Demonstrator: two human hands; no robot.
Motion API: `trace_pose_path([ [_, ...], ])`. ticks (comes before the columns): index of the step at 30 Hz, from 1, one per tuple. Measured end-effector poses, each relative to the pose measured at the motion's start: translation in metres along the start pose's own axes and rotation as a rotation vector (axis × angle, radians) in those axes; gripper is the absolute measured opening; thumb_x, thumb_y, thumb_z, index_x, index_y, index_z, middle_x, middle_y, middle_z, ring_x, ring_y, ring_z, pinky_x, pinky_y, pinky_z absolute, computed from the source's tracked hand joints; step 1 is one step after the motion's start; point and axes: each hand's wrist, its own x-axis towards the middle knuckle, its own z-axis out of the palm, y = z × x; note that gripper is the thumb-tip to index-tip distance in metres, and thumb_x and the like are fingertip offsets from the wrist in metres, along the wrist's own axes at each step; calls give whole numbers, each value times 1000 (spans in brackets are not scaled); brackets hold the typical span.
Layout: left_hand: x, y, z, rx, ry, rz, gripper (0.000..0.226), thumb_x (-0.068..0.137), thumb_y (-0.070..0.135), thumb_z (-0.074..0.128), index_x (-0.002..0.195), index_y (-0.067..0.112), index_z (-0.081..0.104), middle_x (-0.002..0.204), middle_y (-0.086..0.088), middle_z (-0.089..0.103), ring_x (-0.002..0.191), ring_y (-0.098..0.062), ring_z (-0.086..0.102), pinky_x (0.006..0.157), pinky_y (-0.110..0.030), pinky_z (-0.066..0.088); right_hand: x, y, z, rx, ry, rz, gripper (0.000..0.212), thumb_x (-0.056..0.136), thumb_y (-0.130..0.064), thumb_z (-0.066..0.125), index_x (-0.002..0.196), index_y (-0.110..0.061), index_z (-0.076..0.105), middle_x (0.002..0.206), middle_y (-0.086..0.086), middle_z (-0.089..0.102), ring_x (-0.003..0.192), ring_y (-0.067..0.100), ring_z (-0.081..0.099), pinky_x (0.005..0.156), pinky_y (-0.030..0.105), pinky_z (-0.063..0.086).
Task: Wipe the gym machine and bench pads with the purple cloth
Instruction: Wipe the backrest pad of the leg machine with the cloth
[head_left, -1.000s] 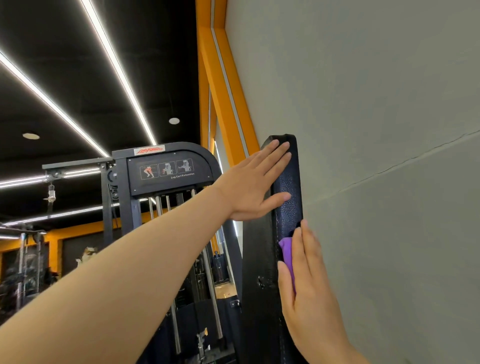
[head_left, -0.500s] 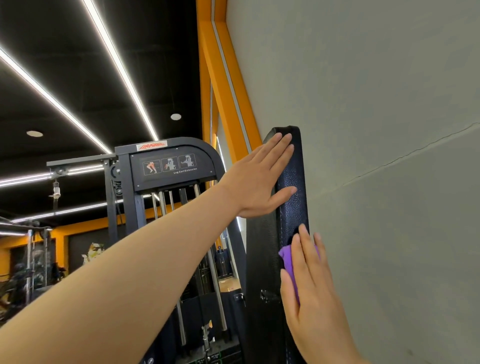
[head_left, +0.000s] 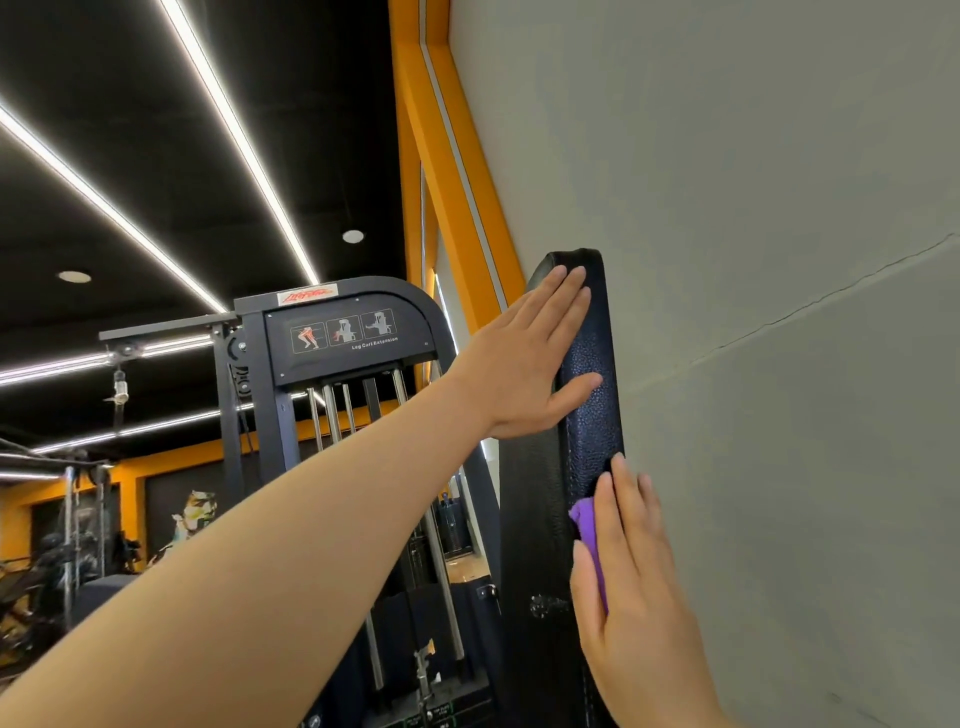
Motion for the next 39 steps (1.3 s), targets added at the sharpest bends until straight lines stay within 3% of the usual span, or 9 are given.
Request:
trace_pose_path([
  [3, -1, 2, 2, -22, 12, -13, 84, 95, 61, 14, 158, 8, -5, 166, -9, -11, 153, -19, -15, 120, -27, -13, 30, -2, -2, -16, -14, 54, 57, 103, -36, 27, 152, -6, 22, 161, 0, 18, 149, 26, 15, 111, 42, 21],
  [9, -2, 2, 6, -58, 14, -17, 83, 95, 59, 14, 157, 8, -5, 166, -8, -13, 152, -18, -16, 122, -29, -10, 21, -3, -1, 52, 5, 68, 59, 105, -42, 23, 154, -15, 9, 164, -11, 3, 151, 19, 9, 119, 23, 8],
  [13, -3, 5, 7, -59, 16, -16, 82, 95, 58, 13, 157, 7, -4, 166, -10, -11, 153, -20, -15, 124, -31, -8, -7, 0, -6, -24, -32, -32, 58, 102, -34, 30, 153, -9, 20, 163, 3, 17, 149, 30, 17, 111, 44, 32],
  [16, -4, 6, 7, -43, 18, -17, 83, 94, 58, 13, 157, 6, -3, 166, -10, -10, 153, -21, -15, 124, -32, -8, 14, -2, -7, -26, -50, 20, 55, 101, -32, 31, 151, -9, 28, 160, 6, 25, 149, 31, 18, 105, 44, 38],
  [21, -7, 7, 7, -45, 35, -24, 83, 95, 59, 13, 158, 8, -2, 167, -8, -9, 153, -19, -14, 123, -30, -10, 36, -4, 0, -17, -2, 51, 55, 102, -31, 31, 151, -5, 31, 159, 5, 27, 149, 29, 17, 109, 46, 27],
  [26, -8, 8, 9, -40, 40, -24, 81, 96, 58, 14, 158, 8, -2, 167, -8, -9, 153, -19, -13, 122, -29, -11, 6, 0, -10, -68, -30, -86, 56, 101, -33, 33, 152, -11, 26, 160, 1, 25, 151, 25, 13, 112, 51, 29],
  [31, -8, 8, 12, -55, 56, -27, 80, 96, 57, 15, 158, 8, 0, 167, -8, -7, 153, -19, -12, 123, -29, -10, 31, 0, -9, -95, 57, -164, 48, 95, -22, 44, 137, -1, 54, 152, 14, 39, 146, 31, 26, 120, 50, 19],
  [35, -9, 7, 13, -71, 72, -17, 79, 97, 57, 17, 158, 8, 2, 167, -8, -5, 154, -19, -9, 123, -29, -9, 39, 2, -8, -8, 124, -180, 45, 95, -21, 49, 133, 1, 57, 144, 13, 48, 135, 25, 42, 113, 42, 36],
  [39, -9, 6, 17, -86, 98, -6, 79, 98, 57, 16, 158, 7, 5, 167, -8, -2, 154, -19, -7, 123, -29, -8, 33, 2, -8, 46, 102, -215, 42, 99, -19, 48, 140, -11, 52, 137, 7, 56, 131, 26, 48, 101, 48, 48],
])
